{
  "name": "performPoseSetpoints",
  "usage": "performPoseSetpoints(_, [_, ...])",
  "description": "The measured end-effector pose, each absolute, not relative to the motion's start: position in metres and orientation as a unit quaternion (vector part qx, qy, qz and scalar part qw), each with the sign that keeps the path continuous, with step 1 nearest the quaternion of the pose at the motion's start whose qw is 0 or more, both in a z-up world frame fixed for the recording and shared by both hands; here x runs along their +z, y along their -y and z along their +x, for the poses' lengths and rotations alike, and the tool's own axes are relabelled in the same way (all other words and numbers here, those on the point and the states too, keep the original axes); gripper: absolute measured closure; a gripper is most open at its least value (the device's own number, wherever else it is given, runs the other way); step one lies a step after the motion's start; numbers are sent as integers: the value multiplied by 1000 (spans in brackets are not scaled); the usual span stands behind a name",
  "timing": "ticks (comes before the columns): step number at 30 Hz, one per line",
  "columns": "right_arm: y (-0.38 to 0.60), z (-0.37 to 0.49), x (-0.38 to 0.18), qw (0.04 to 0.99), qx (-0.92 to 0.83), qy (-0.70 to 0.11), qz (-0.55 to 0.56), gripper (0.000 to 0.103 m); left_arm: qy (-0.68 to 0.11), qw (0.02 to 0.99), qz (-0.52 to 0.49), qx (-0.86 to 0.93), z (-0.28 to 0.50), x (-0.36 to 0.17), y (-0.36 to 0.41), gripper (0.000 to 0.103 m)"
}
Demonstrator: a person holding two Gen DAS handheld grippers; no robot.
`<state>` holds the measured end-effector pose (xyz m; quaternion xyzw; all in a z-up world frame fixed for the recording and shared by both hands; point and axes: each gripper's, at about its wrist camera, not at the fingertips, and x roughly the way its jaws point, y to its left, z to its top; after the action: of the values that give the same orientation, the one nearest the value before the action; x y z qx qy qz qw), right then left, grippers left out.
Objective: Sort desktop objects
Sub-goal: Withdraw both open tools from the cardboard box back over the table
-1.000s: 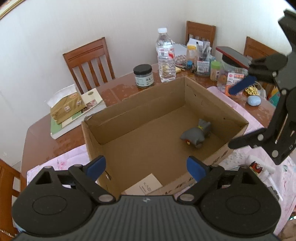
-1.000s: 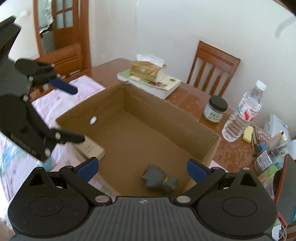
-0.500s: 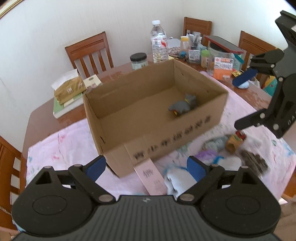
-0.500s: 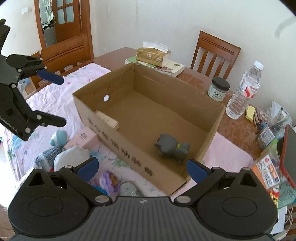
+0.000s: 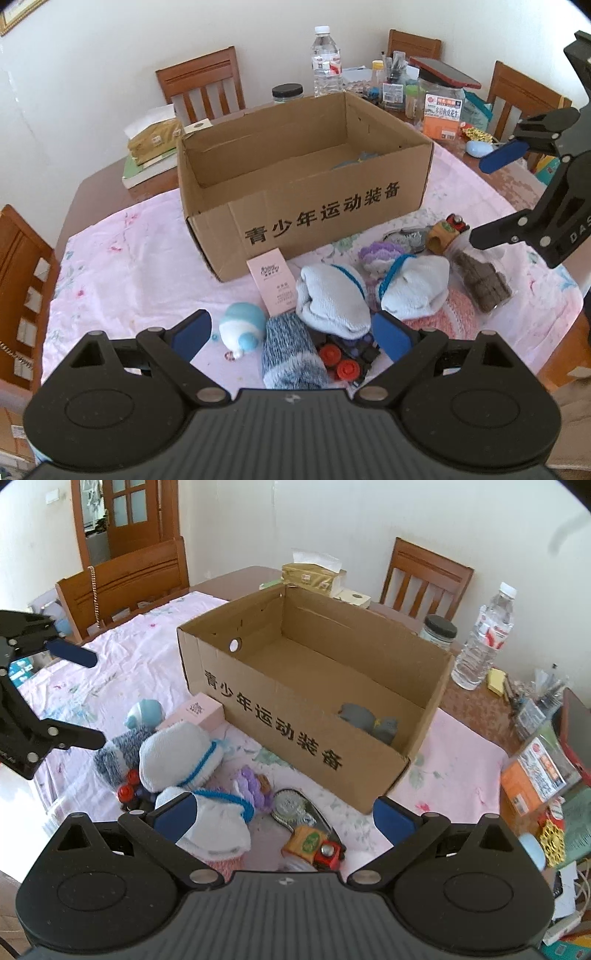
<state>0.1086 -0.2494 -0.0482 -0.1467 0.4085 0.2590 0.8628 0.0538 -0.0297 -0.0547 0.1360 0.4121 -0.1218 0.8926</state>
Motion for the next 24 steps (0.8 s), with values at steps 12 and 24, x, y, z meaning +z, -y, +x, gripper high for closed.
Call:
performPoseSetpoints(12, [256, 85, -64, 863, 241, -434, -100, 0, -458, 881, 86, -78, 32, -84, 33, 9])
performPoseSetpoints(24, [247, 74, -85, 841, 244, -471, -102, 0, -502, 861, 59, -47, 22, -119, 36, 9])
